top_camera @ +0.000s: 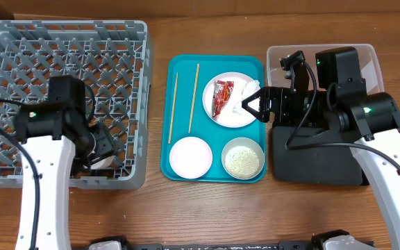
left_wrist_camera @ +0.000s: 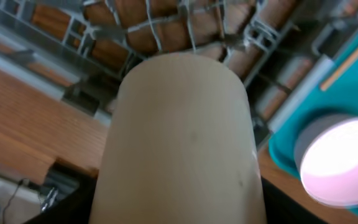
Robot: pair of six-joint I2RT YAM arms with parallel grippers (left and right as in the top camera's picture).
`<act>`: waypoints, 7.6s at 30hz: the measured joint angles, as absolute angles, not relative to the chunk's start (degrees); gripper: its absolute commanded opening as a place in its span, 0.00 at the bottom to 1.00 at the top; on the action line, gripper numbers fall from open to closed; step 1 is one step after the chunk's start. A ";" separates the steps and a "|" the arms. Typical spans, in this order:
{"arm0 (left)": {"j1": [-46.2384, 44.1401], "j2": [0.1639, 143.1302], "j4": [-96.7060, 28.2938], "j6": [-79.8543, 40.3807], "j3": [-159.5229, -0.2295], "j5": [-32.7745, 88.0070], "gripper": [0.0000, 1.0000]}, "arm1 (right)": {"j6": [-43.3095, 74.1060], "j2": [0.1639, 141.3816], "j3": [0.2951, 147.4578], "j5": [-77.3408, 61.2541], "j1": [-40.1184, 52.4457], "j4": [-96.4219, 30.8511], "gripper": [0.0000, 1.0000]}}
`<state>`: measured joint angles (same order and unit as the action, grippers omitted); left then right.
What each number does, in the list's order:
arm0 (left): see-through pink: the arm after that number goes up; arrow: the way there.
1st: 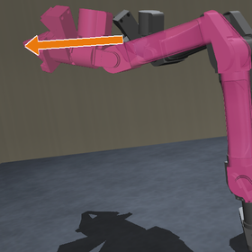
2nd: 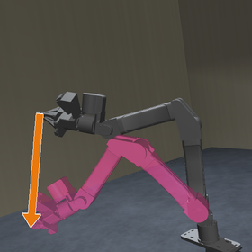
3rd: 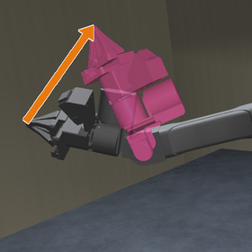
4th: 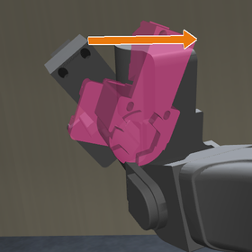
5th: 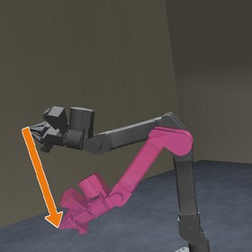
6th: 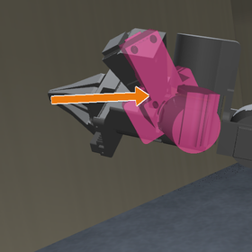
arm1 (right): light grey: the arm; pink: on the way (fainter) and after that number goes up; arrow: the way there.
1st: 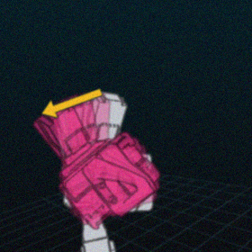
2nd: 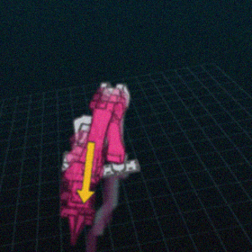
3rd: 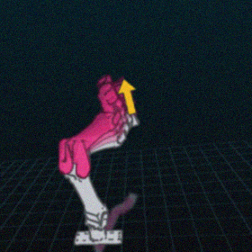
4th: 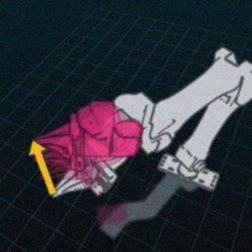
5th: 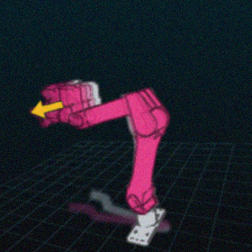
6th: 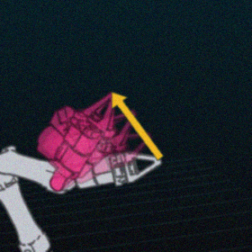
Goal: Sort waste into correct bins and load items into the dishwasher
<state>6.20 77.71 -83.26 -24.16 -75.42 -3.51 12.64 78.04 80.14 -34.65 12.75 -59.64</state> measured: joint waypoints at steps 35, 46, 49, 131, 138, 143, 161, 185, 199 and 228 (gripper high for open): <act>2.09 76.58 -81.87 -9.82 -96.66 12.86 0.91 | 17.47 78.70 80.14 -19.46 26.39 -55.16 0.82; -2.50 71.64 -82.63 -6.00 -97.03 14.13 1.00 | 23.77 99.57 80.29 0.03 32.53 -43.22 0.68; -2.50 67.83 -81.56 -6.90 -98.50 12.56 1.00 | 24.47 104.77 80.27 -0.16 30.72 -38.68 0.68; -2.50 59.31 -82.72 -7.11 -100.62 8.93 1.00 | 26.76 117.95 81.03 11.99 25.26 -36.73 0.17; -2.50 59.31 -82.74 -7.11 -100.62 8.93 1.00 | 26.74 118.13 81.52 8.38 25.21 -37.45 0.04; -2.50 59.31 -82.72 -7.11 -100.62 8.93 1.00 | 26.26 116.86 82.50 6.09 25.21 -40.60 0.04; -2.50 59.31 -82.72 -7.11 -100.62 8.93 1.00 | 18.17 105.21 85.58 7.84 11.86 -44.51 0.61; -2.50 59.31 -82.74 -7.11 -100.62 8.75 1.00 | 17.50 73.25 78.04 -3.55 25.50 -63.90 0.49; -2.50 59.33 -82.74 -7.11 -100.62 8.75 1.00 | 20.10 91.66 63.42 -1.15 45.45 -53.58 0.35; -2.50 59.51 -82.74 -7.11 -100.62 8.75 1.00 | 20.73 99.26 63.42 0.75 45.36 -51.62 0.10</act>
<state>-2.50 59.51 -82.74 -7.11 -100.62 8.75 20.73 99.26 63.42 0.75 45.36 -51.62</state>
